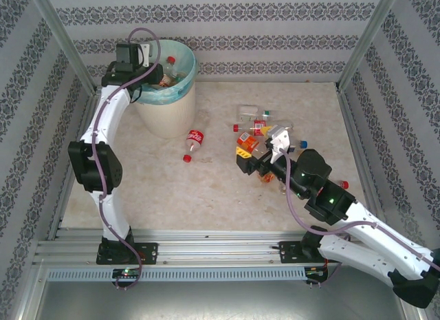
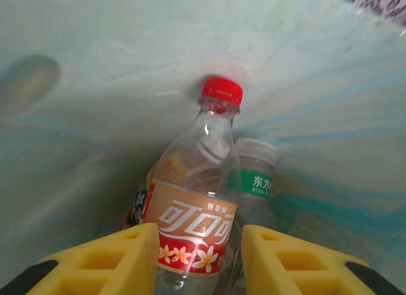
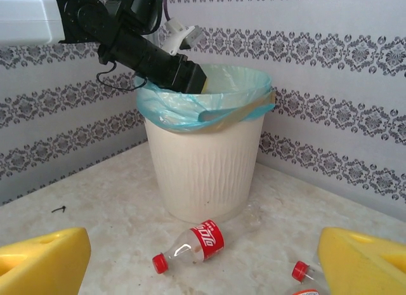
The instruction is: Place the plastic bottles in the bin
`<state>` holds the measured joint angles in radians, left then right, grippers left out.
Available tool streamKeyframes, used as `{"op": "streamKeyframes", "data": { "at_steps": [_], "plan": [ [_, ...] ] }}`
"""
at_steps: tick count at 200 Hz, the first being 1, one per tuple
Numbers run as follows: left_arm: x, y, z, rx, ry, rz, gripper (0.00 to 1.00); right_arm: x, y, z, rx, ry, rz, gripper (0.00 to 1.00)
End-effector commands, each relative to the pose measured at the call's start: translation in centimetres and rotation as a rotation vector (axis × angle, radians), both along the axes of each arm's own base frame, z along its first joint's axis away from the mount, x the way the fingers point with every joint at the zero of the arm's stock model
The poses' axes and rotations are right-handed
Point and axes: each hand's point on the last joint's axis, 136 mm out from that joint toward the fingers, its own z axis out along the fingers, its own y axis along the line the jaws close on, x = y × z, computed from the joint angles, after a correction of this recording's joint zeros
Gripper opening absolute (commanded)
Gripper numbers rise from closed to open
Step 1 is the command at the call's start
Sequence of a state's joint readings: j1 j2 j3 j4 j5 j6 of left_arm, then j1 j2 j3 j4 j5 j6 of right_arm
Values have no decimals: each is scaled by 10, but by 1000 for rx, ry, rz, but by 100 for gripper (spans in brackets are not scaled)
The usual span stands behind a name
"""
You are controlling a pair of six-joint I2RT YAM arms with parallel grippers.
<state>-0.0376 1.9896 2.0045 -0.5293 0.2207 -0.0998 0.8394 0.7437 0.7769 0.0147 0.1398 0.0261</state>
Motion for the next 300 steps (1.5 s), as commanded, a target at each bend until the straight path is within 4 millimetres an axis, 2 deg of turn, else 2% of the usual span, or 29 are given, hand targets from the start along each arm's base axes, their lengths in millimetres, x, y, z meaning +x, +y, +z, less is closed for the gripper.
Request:
{"op": "streamKeyframes", "data": {
  "at_steps": [1, 19, 38, 66, 91, 114, 150, 162, 191, 213, 235, 254, 274, 300],
  "plan": [
    [-9, -10, -37, 7, 139, -20, 36, 6, -8, 16, 13, -23, -40, 93],
    [-10, -15, -57, 21, 204, -29, 34, 9, -7, 17, 4, -21, -43, 93],
    [-10, -17, -65, 30, 247, -33, 34, 10, -6, 16, 4, -13, -38, 93],
    [-6, -16, -53, 37, 227, -30, 34, 9, -8, 16, 12, -4, -41, 93],
    [-4, -17, -16, 28, 153, -31, 34, 9, -11, 16, 18, -1, -54, 93],
    [-7, -19, 34, -6, 50, -29, 34, 13, -17, 18, 17, 9, -90, 93],
    [-29, -24, 113, -51, -127, -39, 37, 27, -28, 8, -39, 90, -167, 93],
    [-41, -25, 134, -52, -171, -44, 38, 34, -32, 1, -70, 143, -195, 93],
    [-76, -34, 173, -36, -280, -63, 40, 54, -49, -32, -164, 346, -268, 93],
    [-108, -56, 186, -4, -381, -121, 44, 67, -73, -65, -183, 547, -361, 92],
    [-147, -88, 191, 24, -525, -225, 51, 71, -110, -95, -109, 703, -525, 94],
    [-182, -119, 182, 36, -622, -335, 54, 64, -143, -119, -30, 784, -685, 94],
    [-209, -149, 160, 12, -635, -459, 54, 43, -189, -149, 57, 876, -948, 95],
    [-241, -200, 114, 24, -591, -699, 61, 14, -218, -186, 179, 1009, -1141, 96]
  ]
}}
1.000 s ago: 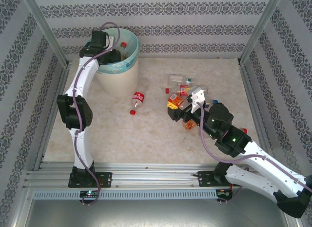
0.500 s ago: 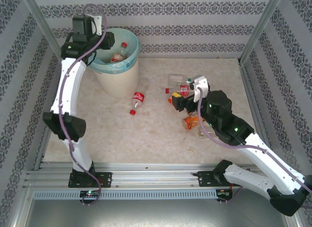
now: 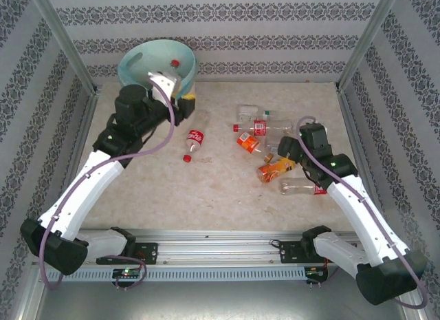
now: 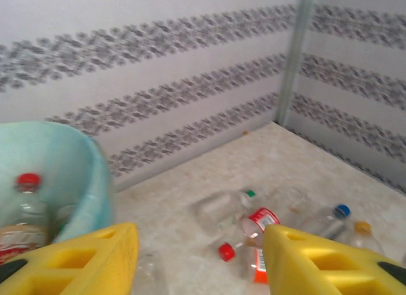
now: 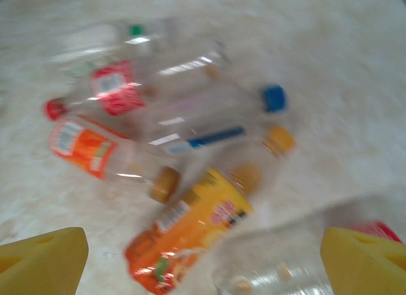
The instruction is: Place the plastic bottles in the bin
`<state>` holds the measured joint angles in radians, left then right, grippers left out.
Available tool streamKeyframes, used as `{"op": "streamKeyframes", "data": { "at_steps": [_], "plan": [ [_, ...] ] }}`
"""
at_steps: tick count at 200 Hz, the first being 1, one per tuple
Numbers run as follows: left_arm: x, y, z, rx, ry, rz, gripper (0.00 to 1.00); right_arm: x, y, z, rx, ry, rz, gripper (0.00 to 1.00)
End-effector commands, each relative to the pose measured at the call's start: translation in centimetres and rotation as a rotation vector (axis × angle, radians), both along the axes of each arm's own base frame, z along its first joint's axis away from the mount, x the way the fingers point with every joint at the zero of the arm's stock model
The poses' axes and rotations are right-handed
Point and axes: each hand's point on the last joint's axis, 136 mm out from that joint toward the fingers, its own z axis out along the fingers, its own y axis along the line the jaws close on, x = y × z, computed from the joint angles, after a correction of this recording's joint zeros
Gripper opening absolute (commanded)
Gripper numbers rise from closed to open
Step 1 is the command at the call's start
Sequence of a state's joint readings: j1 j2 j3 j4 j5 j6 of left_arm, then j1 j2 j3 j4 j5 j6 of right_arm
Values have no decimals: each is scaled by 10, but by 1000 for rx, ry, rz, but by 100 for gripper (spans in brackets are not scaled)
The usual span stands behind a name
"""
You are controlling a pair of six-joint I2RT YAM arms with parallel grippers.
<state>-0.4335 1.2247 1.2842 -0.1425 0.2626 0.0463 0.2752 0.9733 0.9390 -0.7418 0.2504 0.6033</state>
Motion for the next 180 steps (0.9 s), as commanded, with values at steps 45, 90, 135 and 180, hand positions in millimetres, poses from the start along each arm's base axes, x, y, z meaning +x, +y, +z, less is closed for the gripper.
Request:
{"op": "streamKeyframes", "data": {
  "at_steps": [45, 90, 135, 180],
  "plan": [
    [-86, -115, -73, 192, -85, -517, 73, -64, -62, -93, 238, 246, -606, 97],
    [-107, -137, -96, 191, -35, -610, 74, -73, -80, -104, 230, 243, -729, 98],
    [-110, -135, -94, 196, -53, -598, 76, -68, -96, -126, 244, 290, -789, 98],
    [-109, -133, -96, 219, -59, -588, 76, -51, -111, -137, 251, 306, -799, 98]
  ]
}}
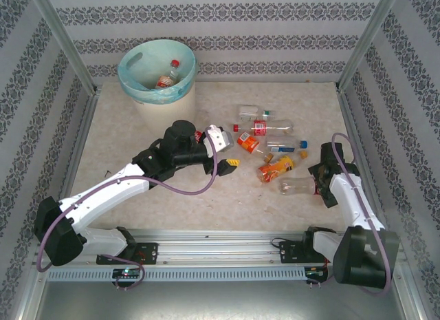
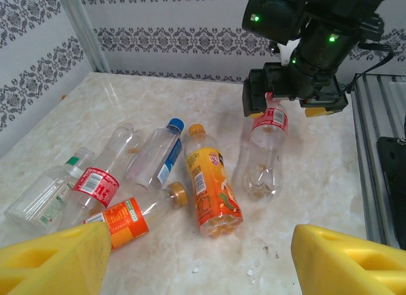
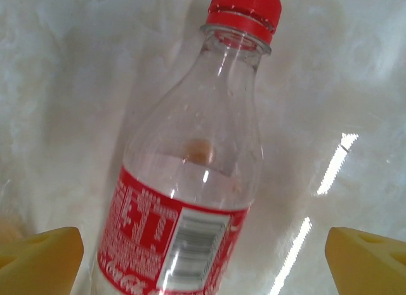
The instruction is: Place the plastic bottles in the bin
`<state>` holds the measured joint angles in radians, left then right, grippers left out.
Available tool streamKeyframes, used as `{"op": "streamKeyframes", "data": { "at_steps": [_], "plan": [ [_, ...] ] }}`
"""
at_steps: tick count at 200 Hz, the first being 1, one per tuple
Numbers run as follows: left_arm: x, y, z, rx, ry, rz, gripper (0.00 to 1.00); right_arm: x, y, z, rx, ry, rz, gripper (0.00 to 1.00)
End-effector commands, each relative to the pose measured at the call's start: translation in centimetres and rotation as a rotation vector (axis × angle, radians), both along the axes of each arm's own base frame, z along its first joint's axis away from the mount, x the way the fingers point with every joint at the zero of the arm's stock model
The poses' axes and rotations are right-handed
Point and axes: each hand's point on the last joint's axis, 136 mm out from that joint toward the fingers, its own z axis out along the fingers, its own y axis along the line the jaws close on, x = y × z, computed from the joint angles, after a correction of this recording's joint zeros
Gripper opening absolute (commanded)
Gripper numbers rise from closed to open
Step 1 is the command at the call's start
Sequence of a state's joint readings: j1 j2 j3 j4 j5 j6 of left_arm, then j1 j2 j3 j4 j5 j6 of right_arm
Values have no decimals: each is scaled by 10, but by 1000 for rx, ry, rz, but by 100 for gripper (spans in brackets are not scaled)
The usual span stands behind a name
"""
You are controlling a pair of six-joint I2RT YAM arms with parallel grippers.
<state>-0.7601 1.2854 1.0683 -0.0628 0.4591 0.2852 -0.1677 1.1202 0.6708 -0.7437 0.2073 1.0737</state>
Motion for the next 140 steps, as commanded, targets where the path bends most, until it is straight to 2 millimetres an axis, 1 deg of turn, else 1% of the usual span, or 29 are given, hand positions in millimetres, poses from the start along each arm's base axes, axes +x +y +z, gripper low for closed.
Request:
{"op": "streamKeyframes", "data": {
  "at_steps": [1, 22, 44, 90, 97, 115, 140],
  "plan": [
    [-7, -1, 11, -13, -64, -20, 76, 13, -6, -3, 0, -20, 19, 98],
    [-7, -1, 10, -9, -66, -18, 76, 18, -9, -14, 35, -22, 6, 98],
    [-7, -1, 8, -8, -63, -19, 76, 21, -9, -25, 76, -25, -4, 96],
    [-7, 1, 8, -4, -69, -15, 76, 20, -16, -45, 133, -9, -30, 89],
    [-7, 1, 8, -4, -69, -15, 76, 19, -17, -47, 144, -9, -34, 87],
    [-7, 1, 7, -2, -68, -13, 77, 18, -18, -50, 172, -16, -49, 83],
    [-7, 1, 8, -4, -67, -14, 77, 17, -22, -45, 180, -45, -66, 75]
  ]
}}
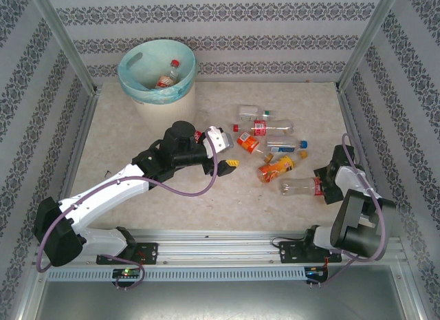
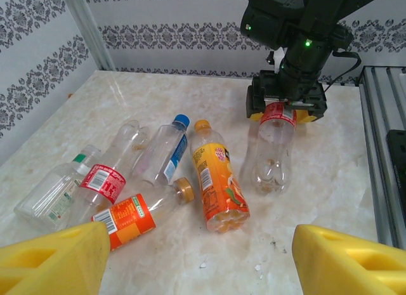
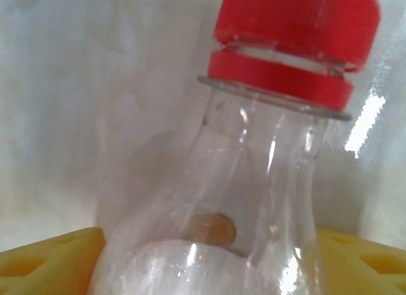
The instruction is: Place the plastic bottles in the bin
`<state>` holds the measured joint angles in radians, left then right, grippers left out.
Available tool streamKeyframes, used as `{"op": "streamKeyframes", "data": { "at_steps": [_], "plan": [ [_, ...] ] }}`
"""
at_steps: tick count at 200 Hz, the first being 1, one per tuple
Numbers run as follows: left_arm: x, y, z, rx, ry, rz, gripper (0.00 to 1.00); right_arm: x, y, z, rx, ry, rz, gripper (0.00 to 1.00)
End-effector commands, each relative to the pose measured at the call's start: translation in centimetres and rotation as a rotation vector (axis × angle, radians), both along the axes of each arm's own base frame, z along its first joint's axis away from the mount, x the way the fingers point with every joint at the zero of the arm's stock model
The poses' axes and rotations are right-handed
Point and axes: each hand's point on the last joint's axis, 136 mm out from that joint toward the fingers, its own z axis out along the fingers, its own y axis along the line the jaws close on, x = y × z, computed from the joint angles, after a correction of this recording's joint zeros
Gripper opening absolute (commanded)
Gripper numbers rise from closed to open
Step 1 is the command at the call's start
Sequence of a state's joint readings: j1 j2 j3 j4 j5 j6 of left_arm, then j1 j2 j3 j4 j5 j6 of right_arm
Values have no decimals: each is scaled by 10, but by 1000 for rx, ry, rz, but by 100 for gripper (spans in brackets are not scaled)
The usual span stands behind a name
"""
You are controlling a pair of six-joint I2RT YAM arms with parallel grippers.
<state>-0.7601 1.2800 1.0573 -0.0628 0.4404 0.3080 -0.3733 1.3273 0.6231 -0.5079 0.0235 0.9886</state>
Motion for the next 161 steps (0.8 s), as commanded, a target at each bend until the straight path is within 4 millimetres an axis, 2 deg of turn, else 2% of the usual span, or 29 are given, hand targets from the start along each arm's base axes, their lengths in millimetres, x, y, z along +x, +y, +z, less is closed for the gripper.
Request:
{"op": "streamKeyframes", "data": {
  "at_steps": [1, 50, 92, 134, 148, 161],
  "plan": [
    [-9, -2, 11, -21, -46, -24, 77, 0, 1, 2, 23, -35, 3, 75],
    [-7, -2, 15, -41, -27, -7, 79, -2, -9, 36, -22, -132, -8, 61],
    [-3, -3, 23, -69, 18, 27, 79, -6, -15, 82, -121, -246, 10, 55],
    [3, -12, 23, -65, 155, 46, 79, 8, -7, 151, -210, -395, 140, 54],
    [4, -16, 21, -59, 205, 50, 79, 21, 5, 180, -241, -477, 233, 54],
    [6, -19, 21, -61, 246, 53, 79, 36, 24, 205, -251, -577, 327, 54]
  ]
}}
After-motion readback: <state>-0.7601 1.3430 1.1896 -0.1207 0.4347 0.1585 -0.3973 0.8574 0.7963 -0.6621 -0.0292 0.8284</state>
